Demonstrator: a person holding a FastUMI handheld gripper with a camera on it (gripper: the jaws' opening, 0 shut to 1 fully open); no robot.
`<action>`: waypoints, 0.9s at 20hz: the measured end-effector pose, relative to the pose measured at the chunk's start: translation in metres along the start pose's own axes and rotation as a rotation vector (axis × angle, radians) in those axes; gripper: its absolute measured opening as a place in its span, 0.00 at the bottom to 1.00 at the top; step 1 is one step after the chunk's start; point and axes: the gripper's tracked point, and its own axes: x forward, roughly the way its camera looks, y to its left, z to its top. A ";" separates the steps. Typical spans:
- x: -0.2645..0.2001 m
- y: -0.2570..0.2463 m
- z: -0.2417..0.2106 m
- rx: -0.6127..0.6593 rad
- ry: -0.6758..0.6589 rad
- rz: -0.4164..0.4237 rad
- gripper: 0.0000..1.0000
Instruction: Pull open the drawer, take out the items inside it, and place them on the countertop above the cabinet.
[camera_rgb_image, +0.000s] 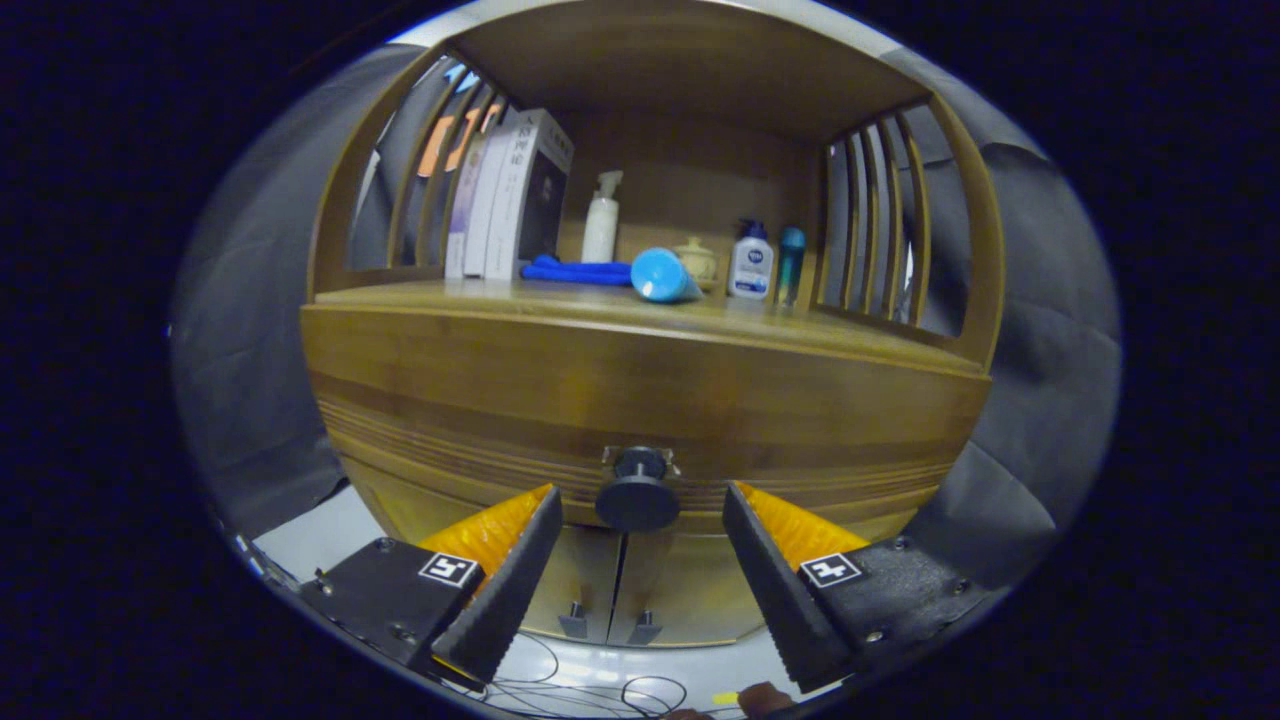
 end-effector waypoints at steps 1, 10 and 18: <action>-0.011 0.002 0.007 -0.010 -0.022 0.010 1.00; -0.113 0.001 0.045 0.024 -0.147 0.080 1.00; -0.187 -0.023 0.062 0.095 -0.205 0.116 1.00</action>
